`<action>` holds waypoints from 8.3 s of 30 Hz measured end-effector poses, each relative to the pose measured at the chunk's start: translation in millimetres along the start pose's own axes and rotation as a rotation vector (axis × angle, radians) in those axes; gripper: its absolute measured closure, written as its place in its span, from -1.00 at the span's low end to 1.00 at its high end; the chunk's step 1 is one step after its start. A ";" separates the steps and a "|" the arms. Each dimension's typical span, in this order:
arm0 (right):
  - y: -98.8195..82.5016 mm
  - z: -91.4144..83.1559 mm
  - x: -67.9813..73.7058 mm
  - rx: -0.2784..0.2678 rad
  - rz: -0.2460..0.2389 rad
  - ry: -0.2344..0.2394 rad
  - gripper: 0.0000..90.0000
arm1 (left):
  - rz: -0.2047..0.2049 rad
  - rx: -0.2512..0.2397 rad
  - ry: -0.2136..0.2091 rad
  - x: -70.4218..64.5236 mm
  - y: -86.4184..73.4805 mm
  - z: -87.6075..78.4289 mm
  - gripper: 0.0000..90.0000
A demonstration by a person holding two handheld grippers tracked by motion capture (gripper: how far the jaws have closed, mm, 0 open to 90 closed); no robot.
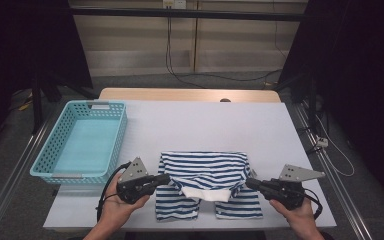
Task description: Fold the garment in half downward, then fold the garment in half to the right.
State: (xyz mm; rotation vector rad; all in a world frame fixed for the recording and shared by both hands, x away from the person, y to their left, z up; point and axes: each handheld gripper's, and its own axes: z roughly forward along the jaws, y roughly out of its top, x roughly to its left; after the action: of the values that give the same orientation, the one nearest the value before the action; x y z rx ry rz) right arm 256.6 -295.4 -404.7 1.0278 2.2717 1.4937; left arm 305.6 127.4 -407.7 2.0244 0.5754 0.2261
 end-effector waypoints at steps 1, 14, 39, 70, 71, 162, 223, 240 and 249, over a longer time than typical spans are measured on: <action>-1.3 -1.6 1.9 0.002 0.002 0.005 1.00 | -0.001 0.003 0.000 -2.0 -1.7 -0.5 0.97; -16.0 0.3 2.7 0.116 -0.029 0.003 1.00 | 0.050 0.109 -0.004 -10.9 -14.6 1.2 0.97; -23.5 0.8 8.9 0.258 -0.085 0.036 1.00 | 0.043 0.195 -0.062 -23.0 -30.2 3.9 0.96; -27.4 2.3 9.4 0.190 -0.018 0.005 0.05 | -0.086 0.099 -0.002 4.0 -25.7 -4.7 -0.07; -26.6 3.2 9.7 0.186 -0.006 -0.006 -0.02 | -0.086 0.099 -0.002 4.0 -25.7 -4.7 -0.15; 23.3 195.5 145.1 0.359 -0.273 0.253 0.07 | -0.139 0.040 0.197 82.3 7.7 52.5 -0.86; 21.4 187.7 140.1 0.367 -0.292 0.194 0.92 | -0.160 0.192 0.138 82.4 -6.5 75.0 0.84; 23.8 182.6 141.8 0.324 -0.219 0.203 0.93 | -0.239 0.110 0.124 88.4 -1.6 61.9 0.90; 29.7 178.2 139.6 0.269 -0.201 0.221 0.94 | -0.269 0.066 0.118 89.1 4.1 55.4 0.90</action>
State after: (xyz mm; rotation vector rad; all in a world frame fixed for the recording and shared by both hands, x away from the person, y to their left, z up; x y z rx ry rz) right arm 264.2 -69.2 -434.6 0.6960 2.6963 1.3013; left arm 405.9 126.2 -438.8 1.9798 0.9317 0.1662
